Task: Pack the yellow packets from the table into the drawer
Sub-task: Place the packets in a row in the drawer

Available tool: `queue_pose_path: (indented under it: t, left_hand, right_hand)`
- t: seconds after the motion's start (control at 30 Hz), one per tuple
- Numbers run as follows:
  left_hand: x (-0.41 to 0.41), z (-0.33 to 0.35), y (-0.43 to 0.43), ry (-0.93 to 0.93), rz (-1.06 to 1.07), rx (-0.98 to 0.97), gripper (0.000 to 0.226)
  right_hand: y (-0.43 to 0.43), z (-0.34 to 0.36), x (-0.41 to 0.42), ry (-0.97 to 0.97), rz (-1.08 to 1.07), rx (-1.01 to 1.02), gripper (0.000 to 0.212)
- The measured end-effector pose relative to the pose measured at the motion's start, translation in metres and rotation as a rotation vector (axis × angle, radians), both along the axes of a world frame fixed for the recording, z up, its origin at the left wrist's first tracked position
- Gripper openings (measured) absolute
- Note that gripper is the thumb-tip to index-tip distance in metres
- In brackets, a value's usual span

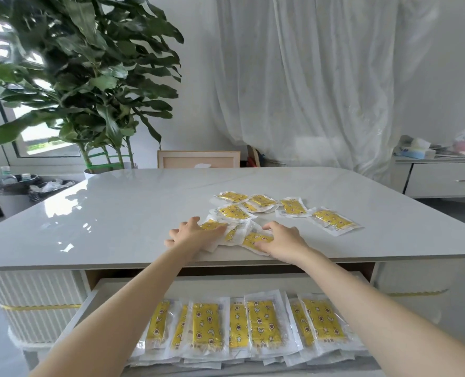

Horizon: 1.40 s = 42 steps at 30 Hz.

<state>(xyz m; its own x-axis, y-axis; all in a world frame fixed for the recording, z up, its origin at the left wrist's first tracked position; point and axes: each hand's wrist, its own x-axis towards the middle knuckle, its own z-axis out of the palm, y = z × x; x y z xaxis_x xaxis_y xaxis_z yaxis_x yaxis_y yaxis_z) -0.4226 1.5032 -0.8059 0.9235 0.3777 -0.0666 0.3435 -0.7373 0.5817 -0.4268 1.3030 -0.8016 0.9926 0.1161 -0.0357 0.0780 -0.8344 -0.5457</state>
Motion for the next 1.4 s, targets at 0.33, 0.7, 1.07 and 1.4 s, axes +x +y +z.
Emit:
queue_pose_path:
  t: [0.33,0.7,1.07,1.4]
  left_hand:
    - [0.029,-0.004,-0.005,0.133,0.029,-0.004,0.101]
    - [0.025,-0.010,-0.011,0.057,0.021,0.007,0.085]
    - [-0.005,-0.014,-0.019,-0.286,-0.130,-0.243,0.056]
    - [-0.056,-0.005,-0.023,-0.398,-0.266,-0.566,0.027]
  right_hand:
    - [0.004,0.003,0.022,0.108,-0.151,-0.039,0.084]
    - [0.003,-0.009,0.026,0.115,-0.232,0.162,0.097]
    - [-0.007,-0.011,-0.002,0.033,-0.226,0.328,0.054]
    - [-0.021,0.004,-0.035,0.099,-0.136,0.455,0.024]
